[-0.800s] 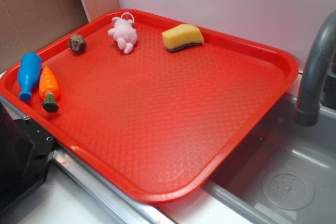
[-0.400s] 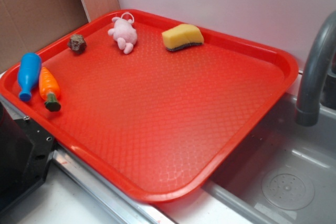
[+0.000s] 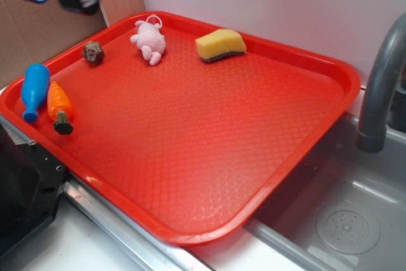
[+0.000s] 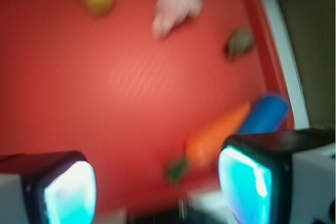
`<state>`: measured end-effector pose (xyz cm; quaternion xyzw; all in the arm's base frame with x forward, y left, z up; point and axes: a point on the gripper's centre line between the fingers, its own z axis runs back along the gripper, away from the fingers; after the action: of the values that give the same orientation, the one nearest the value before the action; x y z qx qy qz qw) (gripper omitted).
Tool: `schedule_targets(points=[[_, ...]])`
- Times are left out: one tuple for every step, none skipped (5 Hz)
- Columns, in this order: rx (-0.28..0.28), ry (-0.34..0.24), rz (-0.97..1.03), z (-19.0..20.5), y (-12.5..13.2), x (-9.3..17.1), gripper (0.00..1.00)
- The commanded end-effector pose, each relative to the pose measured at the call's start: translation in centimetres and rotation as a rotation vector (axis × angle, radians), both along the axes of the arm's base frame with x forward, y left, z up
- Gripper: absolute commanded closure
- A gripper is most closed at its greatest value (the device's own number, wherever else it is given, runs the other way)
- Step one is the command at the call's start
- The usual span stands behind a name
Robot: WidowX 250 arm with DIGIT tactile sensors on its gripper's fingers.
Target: Grab the pink bunny.
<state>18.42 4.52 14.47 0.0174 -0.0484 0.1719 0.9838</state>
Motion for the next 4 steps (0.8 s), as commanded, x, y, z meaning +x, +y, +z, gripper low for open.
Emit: schedule_targets(points=[[0.069,-0.176,0.183,-1.5,4.2,4.0,0.0],[0.069,-0.176,0.183,-1.5,4.2,4.0,0.0],[0.069,-0.176,0.183,-1.5,4.2,4.0,0.0],[0.145,-0.179,0.384,-4.2,4.8,6.8,0.0]])
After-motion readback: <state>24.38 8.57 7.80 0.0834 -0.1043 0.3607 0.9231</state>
